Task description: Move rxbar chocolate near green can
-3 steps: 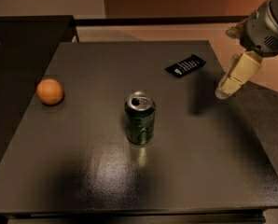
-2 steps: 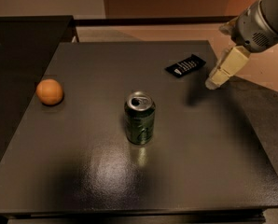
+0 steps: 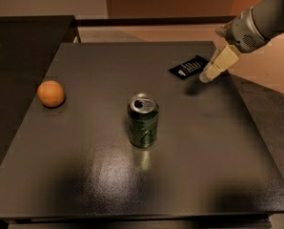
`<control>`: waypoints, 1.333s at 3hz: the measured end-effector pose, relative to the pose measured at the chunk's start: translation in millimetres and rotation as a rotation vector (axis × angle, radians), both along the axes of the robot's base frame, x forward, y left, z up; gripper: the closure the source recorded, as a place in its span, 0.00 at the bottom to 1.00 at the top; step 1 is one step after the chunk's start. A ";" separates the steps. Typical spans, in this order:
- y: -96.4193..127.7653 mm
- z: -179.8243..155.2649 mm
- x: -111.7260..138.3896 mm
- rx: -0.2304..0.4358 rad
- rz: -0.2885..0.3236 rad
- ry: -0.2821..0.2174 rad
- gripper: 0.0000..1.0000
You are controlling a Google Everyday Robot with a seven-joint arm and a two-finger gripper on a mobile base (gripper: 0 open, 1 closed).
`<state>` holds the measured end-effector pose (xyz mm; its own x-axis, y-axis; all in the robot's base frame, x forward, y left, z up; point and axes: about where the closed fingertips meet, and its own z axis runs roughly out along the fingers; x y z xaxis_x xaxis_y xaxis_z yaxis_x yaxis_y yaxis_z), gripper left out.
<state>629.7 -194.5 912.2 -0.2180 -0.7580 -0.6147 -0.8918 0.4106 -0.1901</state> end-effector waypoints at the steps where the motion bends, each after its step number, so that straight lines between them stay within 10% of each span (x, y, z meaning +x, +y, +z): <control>1: 0.2 -21.3 17.8 0.050 -0.016 0.019 0.00; 4: 14.2 -65.8 51.7 0.145 -0.004 0.076 0.00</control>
Offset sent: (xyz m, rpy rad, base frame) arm 0.0484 0.0029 -0.0552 0.1528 0.0556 -0.0302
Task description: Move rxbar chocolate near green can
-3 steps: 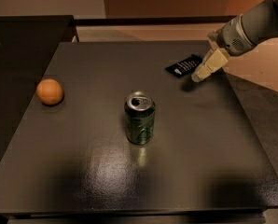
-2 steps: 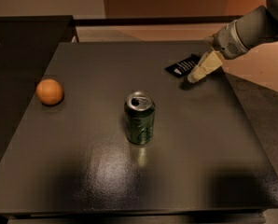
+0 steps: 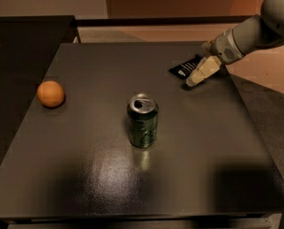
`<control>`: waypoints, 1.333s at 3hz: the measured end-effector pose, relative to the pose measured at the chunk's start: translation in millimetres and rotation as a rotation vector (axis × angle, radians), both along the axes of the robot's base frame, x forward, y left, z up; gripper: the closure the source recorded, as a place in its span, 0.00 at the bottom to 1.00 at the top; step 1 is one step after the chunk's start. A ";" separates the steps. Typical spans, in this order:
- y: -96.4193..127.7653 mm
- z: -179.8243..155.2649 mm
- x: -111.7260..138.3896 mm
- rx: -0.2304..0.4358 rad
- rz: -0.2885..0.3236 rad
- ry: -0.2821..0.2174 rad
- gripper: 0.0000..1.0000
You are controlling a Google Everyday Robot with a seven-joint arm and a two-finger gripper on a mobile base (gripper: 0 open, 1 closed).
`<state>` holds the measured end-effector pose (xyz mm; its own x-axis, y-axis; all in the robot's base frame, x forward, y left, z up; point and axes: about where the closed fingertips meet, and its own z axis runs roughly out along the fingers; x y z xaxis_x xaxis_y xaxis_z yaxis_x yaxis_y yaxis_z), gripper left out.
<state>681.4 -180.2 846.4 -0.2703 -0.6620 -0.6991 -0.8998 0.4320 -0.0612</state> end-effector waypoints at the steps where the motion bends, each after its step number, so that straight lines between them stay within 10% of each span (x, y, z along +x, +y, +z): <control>1: 1.0 -11.2 8.3 0.009 -0.007 0.022 0.00; 4: 0.0 -13.8 7.8 0.035 0.005 0.049 0.64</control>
Offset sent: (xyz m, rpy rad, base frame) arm 0.0165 -0.0034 -0.0197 0.0236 0.0659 -0.0077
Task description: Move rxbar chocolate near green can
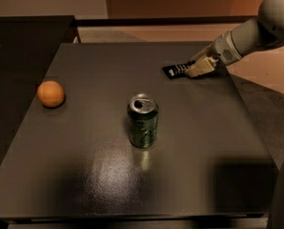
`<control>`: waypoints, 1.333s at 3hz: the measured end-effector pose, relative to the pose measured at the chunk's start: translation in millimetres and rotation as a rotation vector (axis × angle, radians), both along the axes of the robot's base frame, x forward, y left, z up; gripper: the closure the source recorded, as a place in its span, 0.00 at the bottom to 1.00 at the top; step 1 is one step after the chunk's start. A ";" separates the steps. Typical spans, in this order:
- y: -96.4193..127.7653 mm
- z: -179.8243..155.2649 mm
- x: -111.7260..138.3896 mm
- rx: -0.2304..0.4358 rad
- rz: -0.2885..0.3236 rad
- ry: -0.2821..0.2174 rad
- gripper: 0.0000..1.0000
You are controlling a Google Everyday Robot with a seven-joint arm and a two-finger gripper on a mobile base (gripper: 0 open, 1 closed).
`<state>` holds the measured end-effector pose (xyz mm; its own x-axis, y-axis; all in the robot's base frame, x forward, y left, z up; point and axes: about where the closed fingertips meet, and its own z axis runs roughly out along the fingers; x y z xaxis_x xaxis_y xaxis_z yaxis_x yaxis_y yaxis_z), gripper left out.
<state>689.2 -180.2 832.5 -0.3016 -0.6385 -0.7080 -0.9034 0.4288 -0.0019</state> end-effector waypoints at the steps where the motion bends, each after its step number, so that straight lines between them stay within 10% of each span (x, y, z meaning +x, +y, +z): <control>1: -4.0 5.5 -10.5 0.012 0.004 -0.009 0.87; 4: -0.6 32.6 -95.6 0.053 0.079 -0.054 1.00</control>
Offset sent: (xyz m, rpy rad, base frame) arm -0.0278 -0.0146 0.0174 0.0243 -0.0288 0.0010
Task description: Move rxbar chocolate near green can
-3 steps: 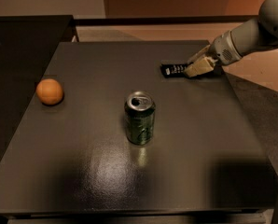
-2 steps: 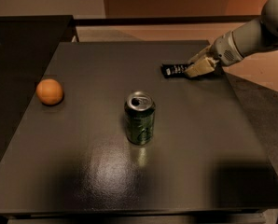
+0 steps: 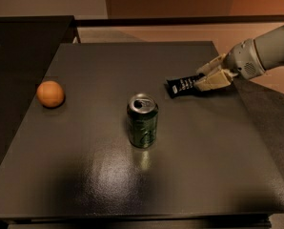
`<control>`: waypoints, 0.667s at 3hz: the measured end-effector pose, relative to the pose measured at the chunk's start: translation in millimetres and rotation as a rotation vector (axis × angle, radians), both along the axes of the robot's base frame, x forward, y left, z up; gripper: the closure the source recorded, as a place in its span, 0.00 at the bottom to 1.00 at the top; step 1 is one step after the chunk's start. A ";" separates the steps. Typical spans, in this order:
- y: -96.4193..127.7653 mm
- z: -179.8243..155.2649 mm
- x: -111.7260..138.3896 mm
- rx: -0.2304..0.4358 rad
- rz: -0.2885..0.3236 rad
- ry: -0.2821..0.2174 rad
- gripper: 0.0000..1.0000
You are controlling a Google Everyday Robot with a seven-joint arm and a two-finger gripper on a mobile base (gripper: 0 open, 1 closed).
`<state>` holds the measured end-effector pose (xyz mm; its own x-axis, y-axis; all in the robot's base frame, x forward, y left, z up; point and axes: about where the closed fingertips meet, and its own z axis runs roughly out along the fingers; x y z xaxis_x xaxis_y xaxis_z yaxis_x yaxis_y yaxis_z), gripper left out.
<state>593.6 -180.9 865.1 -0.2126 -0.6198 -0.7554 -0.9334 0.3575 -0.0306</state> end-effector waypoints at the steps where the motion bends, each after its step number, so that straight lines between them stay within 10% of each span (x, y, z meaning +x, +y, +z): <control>1: 16.5 11.1 -45.3 0.012 0.067 -0.011 1.00; 2: 33.7 10.1 -84.9 0.015 0.127 0.011 1.00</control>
Offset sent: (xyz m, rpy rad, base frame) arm -0.1359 0.0514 0.0067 0.0182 0.0428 0.1961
